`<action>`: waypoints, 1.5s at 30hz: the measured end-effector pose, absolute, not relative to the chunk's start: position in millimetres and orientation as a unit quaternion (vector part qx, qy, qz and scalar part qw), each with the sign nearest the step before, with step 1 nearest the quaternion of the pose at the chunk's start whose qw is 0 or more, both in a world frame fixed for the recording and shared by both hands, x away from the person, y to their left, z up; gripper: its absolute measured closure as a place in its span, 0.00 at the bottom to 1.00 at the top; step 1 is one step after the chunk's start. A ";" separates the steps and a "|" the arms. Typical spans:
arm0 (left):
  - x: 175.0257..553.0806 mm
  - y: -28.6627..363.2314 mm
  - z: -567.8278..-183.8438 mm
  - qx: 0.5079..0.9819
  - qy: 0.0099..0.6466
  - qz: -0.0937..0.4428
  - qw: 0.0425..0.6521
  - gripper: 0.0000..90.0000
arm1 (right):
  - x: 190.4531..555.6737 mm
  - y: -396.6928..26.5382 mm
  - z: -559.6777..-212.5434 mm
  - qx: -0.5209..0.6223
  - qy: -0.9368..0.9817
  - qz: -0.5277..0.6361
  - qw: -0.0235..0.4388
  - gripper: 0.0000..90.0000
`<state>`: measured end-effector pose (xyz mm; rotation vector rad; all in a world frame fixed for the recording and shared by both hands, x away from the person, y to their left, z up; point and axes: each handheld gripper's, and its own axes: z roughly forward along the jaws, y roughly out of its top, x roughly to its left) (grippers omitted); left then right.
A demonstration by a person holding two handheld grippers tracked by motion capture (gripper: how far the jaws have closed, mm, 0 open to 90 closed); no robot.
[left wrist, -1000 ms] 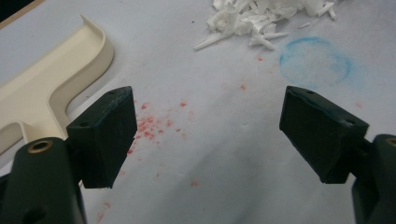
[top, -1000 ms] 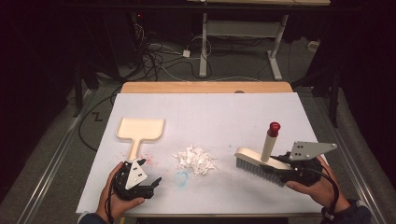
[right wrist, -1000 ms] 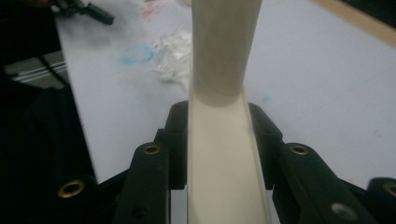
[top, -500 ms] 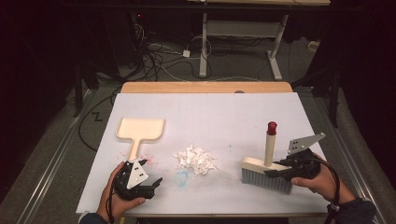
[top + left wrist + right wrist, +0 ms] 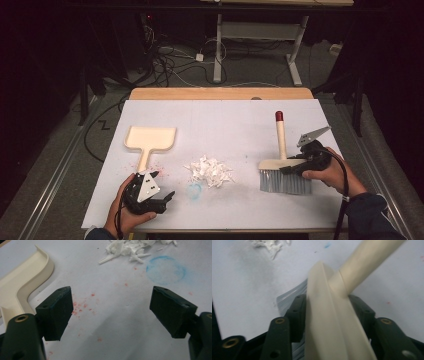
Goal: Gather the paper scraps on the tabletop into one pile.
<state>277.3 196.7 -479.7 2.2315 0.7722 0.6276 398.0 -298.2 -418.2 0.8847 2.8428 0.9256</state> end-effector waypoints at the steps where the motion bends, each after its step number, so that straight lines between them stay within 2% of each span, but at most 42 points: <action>1: 277.3 196.4 -479.9 0.858 0.297 0.241 0.342 0.20 | 401.0 -298.8 -417.6 0.281 0.911 0.301 0.016 0.58; 6: 277.5 196.2 -479.9 0.860 0.290 0.245 0.341 0.20 | 410.6 -303.0 -416.7 0.294 0.910 0.287 0.055 0.50; 8: 277.5 196.0 -480.2 0.860 0.291 0.244 0.340 0.20 | 412.6 -305.8 -417.4 0.304 0.909 0.273 0.081 0.56; 10: 277.0 195.5 -480.6 0.861 0.294 0.239 0.340 0.20 | 413.6 -310.8 -415.6 0.320 0.900 0.281 0.091 0.53; 15: 277.3 194.7 -480.6 0.861 0.293 0.240 0.339 0.20 | 413.1 -315.4 -411.5 0.357 0.872 0.300 0.145 0.62; 18: 277.5 194.5 -480.4 0.863 0.291 0.240 0.336 0.20 | 415.7 -312.0 -417.5 0.391 0.853 0.301 0.170 0.62; 21: 277.6 194.3 -480.5 0.863 0.290 0.240 0.336 0.20 | 421.7 -305.1 -429.9 0.422 0.844 0.285 0.168 0.60; 30: 277.5 194.4 -481.0 0.862 0.288 0.243 0.340 0.20 | 435.1 -288.0 -450.2 0.443 0.839 0.269 0.164 0.63; 42: 277.6 193.9 -480.5 0.863 0.290 0.239 0.338 0.20 | 437.3 -284.8 -453.1 0.440 0.841 0.263 0.172 0.59; 45: 277.7 193.8 -480.6 0.862 0.291 0.239 0.340 0.20 | 434.7 -285.7 -448.2 0.432 0.836 0.285 0.182 0.54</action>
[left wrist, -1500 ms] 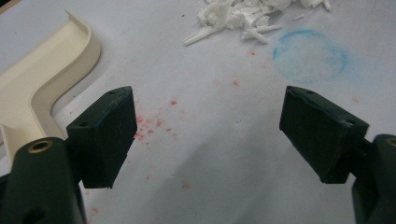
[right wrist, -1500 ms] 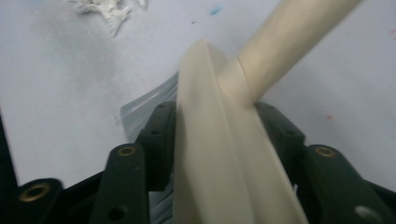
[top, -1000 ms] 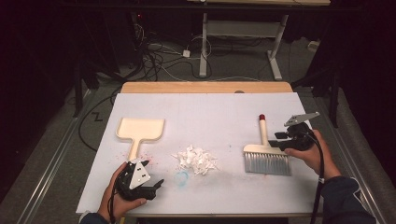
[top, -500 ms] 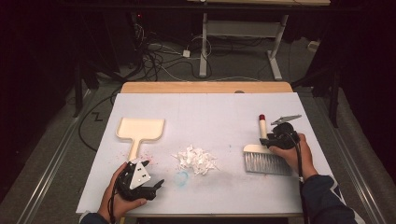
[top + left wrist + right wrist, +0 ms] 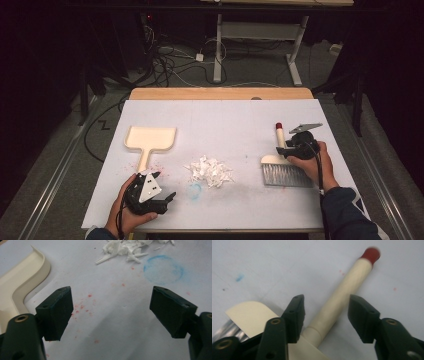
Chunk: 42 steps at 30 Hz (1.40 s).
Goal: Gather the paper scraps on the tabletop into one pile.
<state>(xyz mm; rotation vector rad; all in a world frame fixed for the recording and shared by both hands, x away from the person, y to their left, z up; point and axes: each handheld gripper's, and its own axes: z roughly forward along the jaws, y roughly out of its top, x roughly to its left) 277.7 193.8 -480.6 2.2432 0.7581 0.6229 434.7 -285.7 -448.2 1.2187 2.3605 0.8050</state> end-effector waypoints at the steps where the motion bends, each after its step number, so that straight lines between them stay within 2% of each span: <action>1: 277.7 193.8 -480.6 0.862 0.291 0.239 0.340 0.20 | 432.2 -285.6 -443.5 0.426 0.833 0.294 0.193 0.51; 6: 277.4 194.1 -480.5 0.861 0.292 0.240 0.341 0.20 | 415.8 -282.3 -419.8 0.389 0.819 0.345 0.242 0.45; 8: 277.3 194.4 -480.3 0.861 0.292 0.241 0.341 0.20 | 406.7 -280.4 -409.9 0.378 0.808 0.369 0.262 0.39; 14: 276.6 194.8 -479.8 0.860 0.292 0.242 0.341 0.20 | 381.2 -279.8 -392.6 0.347 0.791 0.412 0.289 0.30; 17: 276.5 195.2 -479.3 0.859 0.294 0.244 0.342 0.20 | 363.5 -283.5 -389.4 0.337 0.780 0.428 0.309 0.29; 21: 277.2 194.5 -478.5 0.856 0.294 0.246 0.346 0.20 | 337.0 -292.5 -397.0 0.321 0.763 0.453 0.331 0.27; 23: 277.6 193.8 -478.0 0.857 0.293 0.246 0.346 0.20 | 326.9 -295.1 -406.1 0.320 0.765 0.454 0.325 0.27; 25: 277.8 192.8 -478.5 0.857 0.293 0.247 0.345 0.20 | 316.3 -295.9 -414.5 0.308 0.765 0.447 0.347 0.27; 29: 276.2 192.1 -479.1 0.858 0.294 0.249 0.341 0.20 | 299.6 -295.3 -433.0 0.316 0.769 0.446 0.331 0.26; 33: 274.1 191.5 -477.5 0.856 0.290 0.256 0.344 0.20 | 289.9 -292.5 -443.4 0.301 0.786 0.422 0.336 0.25; 42: 275.9 189.2 -479.4 0.861 0.289 0.259 0.329 0.17 | 282.9 -289.5 -439.0 0.293 0.783 0.424 0.350 0.25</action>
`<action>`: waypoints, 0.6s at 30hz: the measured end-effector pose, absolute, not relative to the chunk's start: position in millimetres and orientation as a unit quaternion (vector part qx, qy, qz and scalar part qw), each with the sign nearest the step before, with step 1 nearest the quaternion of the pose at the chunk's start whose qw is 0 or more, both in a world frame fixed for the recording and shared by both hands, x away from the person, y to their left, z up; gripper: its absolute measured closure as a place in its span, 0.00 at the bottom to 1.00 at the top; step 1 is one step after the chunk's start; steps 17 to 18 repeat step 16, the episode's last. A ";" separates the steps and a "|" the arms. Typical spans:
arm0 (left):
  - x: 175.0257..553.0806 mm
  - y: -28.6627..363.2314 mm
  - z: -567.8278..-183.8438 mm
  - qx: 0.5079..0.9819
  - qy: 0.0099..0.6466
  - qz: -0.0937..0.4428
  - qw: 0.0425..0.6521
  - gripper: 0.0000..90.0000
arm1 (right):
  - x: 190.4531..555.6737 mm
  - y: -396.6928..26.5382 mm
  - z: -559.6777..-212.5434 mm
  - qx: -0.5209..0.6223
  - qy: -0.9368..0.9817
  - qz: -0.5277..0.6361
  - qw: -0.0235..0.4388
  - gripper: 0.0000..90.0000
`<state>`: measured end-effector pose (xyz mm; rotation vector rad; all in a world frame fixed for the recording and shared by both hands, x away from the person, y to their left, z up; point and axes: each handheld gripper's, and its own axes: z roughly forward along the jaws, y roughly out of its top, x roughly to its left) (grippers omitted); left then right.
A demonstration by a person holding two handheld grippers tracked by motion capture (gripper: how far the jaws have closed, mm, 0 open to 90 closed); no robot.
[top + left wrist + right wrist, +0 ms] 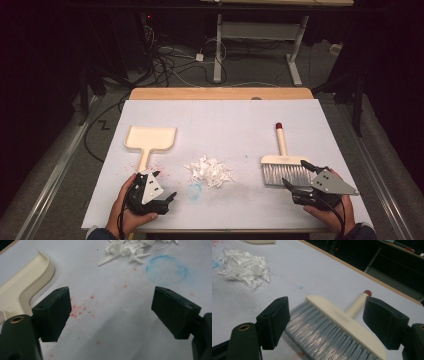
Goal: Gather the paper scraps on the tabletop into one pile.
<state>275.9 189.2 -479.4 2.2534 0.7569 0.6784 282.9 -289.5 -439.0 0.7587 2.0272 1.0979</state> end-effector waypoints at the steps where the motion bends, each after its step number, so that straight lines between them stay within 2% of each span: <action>1: 276.1 189.0 -479.2 0.861 0.290 0.259 0.329 0.17 | 282.8 -288.9 -439.1 0.293 0.783 0.422 0.350 0.25; 18: 279.3 184.5 -478.3 0.856 0.295 0.267 0.329 0.17 | 283.6 -296.4 -438.2 0.294 0.780 0.426 0.353 0.25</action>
